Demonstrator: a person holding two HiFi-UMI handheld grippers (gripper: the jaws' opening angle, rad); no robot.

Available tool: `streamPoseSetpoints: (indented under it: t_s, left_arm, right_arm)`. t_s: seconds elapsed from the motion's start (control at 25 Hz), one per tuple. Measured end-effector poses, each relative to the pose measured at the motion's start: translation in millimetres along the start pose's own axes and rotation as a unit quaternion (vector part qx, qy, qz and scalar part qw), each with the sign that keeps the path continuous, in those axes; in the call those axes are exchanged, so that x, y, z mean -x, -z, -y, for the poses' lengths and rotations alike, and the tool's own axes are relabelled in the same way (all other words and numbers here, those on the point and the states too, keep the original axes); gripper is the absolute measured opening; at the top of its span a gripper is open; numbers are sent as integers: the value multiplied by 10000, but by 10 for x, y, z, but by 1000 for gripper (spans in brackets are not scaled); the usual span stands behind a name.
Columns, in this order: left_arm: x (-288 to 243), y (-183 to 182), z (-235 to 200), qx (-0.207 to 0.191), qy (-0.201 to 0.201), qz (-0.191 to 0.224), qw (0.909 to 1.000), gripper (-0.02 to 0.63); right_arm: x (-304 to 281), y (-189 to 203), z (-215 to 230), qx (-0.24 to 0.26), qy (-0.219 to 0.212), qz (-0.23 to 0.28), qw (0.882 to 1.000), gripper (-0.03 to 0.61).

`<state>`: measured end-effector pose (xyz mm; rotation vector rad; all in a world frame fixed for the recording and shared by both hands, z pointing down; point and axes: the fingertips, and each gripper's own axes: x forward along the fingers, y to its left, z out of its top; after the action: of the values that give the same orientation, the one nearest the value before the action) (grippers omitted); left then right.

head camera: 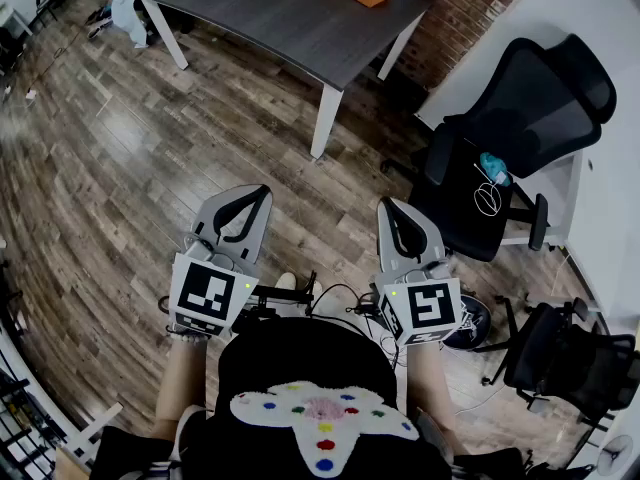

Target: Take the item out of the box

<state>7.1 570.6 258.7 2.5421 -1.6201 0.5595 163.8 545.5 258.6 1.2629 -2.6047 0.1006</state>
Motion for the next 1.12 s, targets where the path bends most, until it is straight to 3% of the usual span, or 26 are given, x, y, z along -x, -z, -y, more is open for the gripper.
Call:
streamPoseSetpoints:
  t_s: [0.36, 0.64, 1.12]
  left_arm:
    - [-36, 31, -38, 13, 57, 0, 10000, 5]
    - [-56, 18, -120, -7, 124, 53, 9999, 5]
    - [81, 15, -342, -108, 203, 282, 9993, 5]
  right_arm:
    - [-78, -11, -5, 103, -1, -39, 9999, 5]
    - [-106, -78, 52, -283, 256, 217, 9990, 6]
    - [-162, -114, -156, -192, 503, 231, 9983, 6]
